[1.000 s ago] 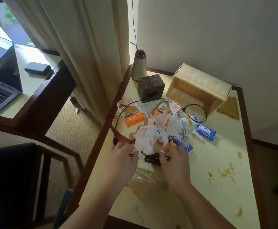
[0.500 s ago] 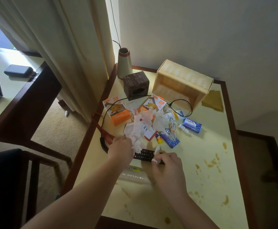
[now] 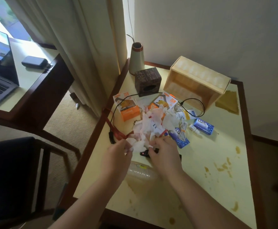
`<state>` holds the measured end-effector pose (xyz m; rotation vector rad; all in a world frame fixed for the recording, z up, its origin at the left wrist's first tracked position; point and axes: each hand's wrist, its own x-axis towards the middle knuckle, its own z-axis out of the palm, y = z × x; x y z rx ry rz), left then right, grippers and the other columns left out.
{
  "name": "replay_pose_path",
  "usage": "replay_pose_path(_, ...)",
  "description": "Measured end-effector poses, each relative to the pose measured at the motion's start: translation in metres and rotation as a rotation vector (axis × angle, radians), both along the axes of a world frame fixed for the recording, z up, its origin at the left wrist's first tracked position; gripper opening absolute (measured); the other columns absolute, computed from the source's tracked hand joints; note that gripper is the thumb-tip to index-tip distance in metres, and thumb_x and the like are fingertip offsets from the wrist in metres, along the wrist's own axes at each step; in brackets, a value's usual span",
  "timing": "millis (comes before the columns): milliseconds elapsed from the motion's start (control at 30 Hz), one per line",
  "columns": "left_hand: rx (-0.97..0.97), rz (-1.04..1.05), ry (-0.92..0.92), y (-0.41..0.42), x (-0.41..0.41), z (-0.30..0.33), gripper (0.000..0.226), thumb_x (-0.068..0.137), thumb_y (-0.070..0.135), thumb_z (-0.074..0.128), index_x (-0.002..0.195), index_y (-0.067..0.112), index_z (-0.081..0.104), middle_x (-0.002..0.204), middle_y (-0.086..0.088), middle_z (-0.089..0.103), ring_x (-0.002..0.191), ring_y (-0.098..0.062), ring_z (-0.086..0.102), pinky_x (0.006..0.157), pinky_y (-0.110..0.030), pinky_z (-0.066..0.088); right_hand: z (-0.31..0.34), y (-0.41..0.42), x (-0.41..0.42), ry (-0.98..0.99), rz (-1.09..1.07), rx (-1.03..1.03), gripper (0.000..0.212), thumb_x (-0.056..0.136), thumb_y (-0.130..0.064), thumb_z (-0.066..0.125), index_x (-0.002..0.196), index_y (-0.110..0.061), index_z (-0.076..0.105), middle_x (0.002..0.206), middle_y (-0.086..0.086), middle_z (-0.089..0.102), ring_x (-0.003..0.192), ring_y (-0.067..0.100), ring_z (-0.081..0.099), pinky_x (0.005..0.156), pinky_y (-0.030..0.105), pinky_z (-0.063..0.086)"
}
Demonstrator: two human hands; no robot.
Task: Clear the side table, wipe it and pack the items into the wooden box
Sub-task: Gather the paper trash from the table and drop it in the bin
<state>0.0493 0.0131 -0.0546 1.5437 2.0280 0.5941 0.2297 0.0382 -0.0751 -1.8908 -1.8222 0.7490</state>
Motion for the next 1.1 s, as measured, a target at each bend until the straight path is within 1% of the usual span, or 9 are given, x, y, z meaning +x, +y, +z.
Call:
replay_pose_path(67, -0.001, 0.043, -0.035, -0.017, -0.008, 0.002, 0.009, 0.093, 0.023, 0.076, 0.094, 0.031, 0.070, 0.085, 0.018, 0.067, 0.080, 0.000, 0.060, 0.066, -0.021, 0.051, -0.005, 0.010, -0.006, -0.051, 0.079, -0.094, 0.012, 0.093, -0.028, 0.070, 0.104, -0.026, 0.072, 0.131, 0.003, 0.059, 0.119, 0.030, 0.045, 0.095, 0.041, 0.045)
replay_pose_path(233, 0.026, 0.134, -0.087, -0.044, -0.027, 0.007, 0.016, 0.091, 0.019, 0.078, 0.093, 0.033, 0.071, 0.085, 0.020, 0.067, 0.082, -0.003, 0.064, 0.071, -0.032, 0.061, -0.014, 0.025, -0.024, -0.209, 0.184, -0.165, 0.013, 0.094, -0.036, 0.065, 0.106, -0.033, 0.069, 0.119, 0.002, 0.059, 0.112, 0.033, 0.045, 0.091, 0.042, 0.044)
replay_pose_path(433, 0.061, 0.184, -0.076, -0.058, -0.043, 0.012, 0.014, 0.090, 0.019, 0.081, 0.096, 0.029, 0.074, 0.085, 0.022, 0.067, 0.078, -0.001, 0.065, 0.070, -0.025, 0.061, -0.021, 0.036, -0.035, -0.315, 0.191, -0.123, 0.011, 0.097, -0.027, 0.060, 0.102, -0.028, 0.070, 0.104, 0.001, 0.068, 0.106, 0.029, 0.058, 0.086, 0.042, 0.051)
replay_pose_path(533, 0.081, 0.215, -0.068, -0.062, -0.050, 0.017, 0.013, 0.089, 0.017, 0.081, 0.094, 0.027, 0.075, 0.084, 0.020, 0.067, 0.076, -0.002, 0.065, 0.066, -0.017, 0.055, -0.009, 0.032, -0.038, -0.266, 0.159, -0.030, 0.012, 0.095, -0.027, 0.062, 0.102, -0.028, 0.072, 0.095, -0.002, 0.069, 0.094, 0.024, 0.058, 0.080, 0.042, 0.048)
replay_pose_path(667, 0.144, 0.228, -0.051, -0.066, -0.061, 0.022, 0.015, 0.087, 0.016, 0.082, 0.092, 0.027, 0.073, 0.083, 0.023, 0.065, 0.076, 0.002, 0.064, 0.065, -0.009, 0.046, 0.018, 0.005, -0.042, -0.034, 0.135, 0.159, 0.012, 0.094, -0.022, 0.068, 0.103, -0.024, 0.075, 0.095, -0.010, 0.067, 0.092, 0.015, 0.053, 0.080, 0.042, 0.050)
replay_pose_path(800, 0.222, 0.277, -0.076, -0.079, -0.074, 0.024, 0.014, 0.087, 0.014, 0.083, 0.092, 0.024, 0.074, 0.082, 0.020, 0.066, 0.076, 0.002, 0.064, 0.066, -0.012, 0.048, 0.044, -0.037, -0.061, 0.077, 0.266, 0.209, 0.018, 0.095, -0.023, 0.069, 0.112, -0.026, 0.074, 0.099, -0.030, 0.058, 0.102, 0.006, 0.055, 0.084, 0.026, 0.051)
replay_pose_path(900, 0.260, 0.345, -0.117, -0.101, -0.090, 0.024, 0.013, 0.087, 0.017, 0.083, 0.093, 0.024, 0.074, 0.082, 0.021, 0.067, 0.076, 0.000, 0.067, 0.068, -0.015, 0.053, 0.048, -0.068, -0.089, 0.101, 0.326, 0.131, 0.028, 0.096, -0.032, 0.067, 0.124, -0.035, 0.067, 0.099, -0.044, 0.044, 0.102, -0.005, 0.051, 0.085, 0.014, 0.044)
replay_pose_path(1033, 0.305, 0.456, -0.175, -0.153, -0.123, 0.023, 0.013, 0.087, 0.019, 0.082, 0.094, 0.022, 0.072, 0.083, 0.020, 0.069, 0.083, -0.001, 0.070, 0.071, -0.020, 0.058, 0.036, -0.105, -0.142, 0.135, 0.424, 0.128, 0.046, 0.092, -0.029, 0.073, 0.137, -0.035, 0.061, 0.106, -0.034, 0.058, 0.104, -0.002, 0.055, 0.085, 0.011, 0.046)
replay_pose_path(1100, 0.291, 0.543, -0.197, -0.186, -0.144, 0.019, 0.016, 0.088, 0.022, 0.082, 0.099, 0.024, 0.071, 0.085, 0.019, 0.071, 0.085, 0.000, 0.071, 0.071, -0.021, 0.060, 0.029, -0.126, -0.169, 0.132, 0.505, 0.137, 0.047, 0.093, -0.028, 0.073, 0.139, -0.030, 0.063, 0.118, -0.022, 0.066, 0.112, -0.002, 0.058, 0.095, 0.008, 0.044)
